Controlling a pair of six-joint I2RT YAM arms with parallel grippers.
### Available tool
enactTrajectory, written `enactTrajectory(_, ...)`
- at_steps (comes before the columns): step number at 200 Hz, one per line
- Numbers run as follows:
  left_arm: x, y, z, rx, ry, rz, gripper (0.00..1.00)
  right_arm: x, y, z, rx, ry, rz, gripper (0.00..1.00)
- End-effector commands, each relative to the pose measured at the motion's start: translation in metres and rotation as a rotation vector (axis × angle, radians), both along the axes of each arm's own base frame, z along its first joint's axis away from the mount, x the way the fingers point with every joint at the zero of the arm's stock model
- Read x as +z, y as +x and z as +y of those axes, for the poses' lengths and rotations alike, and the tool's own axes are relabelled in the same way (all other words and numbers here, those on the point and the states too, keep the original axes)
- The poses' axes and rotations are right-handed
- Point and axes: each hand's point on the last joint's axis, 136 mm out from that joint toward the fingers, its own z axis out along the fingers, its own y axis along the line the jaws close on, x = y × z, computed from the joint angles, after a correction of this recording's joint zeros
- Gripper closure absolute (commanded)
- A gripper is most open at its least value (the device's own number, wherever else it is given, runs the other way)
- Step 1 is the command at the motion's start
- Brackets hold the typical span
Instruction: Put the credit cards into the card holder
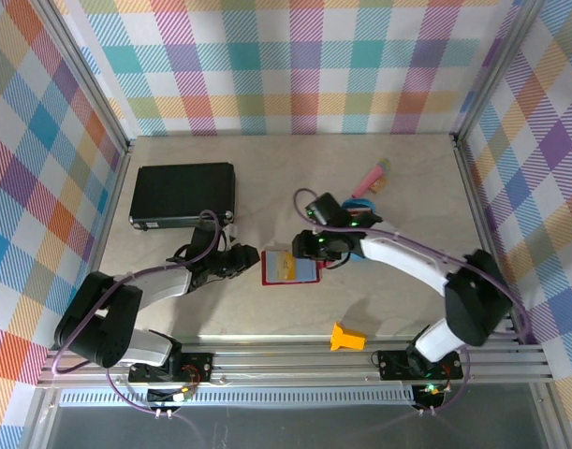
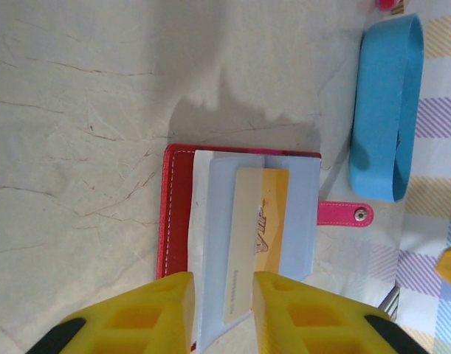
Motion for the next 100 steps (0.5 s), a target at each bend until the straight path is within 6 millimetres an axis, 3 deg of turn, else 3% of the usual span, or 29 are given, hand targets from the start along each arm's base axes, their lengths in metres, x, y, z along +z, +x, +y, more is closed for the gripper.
enactTrajectory(1, -0.003, -0.003, -0.01, -0.043, -0.044, -0.008, 0.78, -0.015, -0.003, 0.017, -0.042, -0.016, 0.068, 0.51)
enactTrajectory(52, -0.02, -0.006, -0.014, -0.07, -0.04, 0.019, 0.99, -0.038, -0.003, 0.025, -0.061, -0.081, 0.115, 0.51)
enactTrajectory(100, -0.032, -0.002, -0.018, -0.078, -0.033, 0.048, 1.0, -0.041, -0.003, 0.022, -0.069, -0.103, 0.12, 0.49)
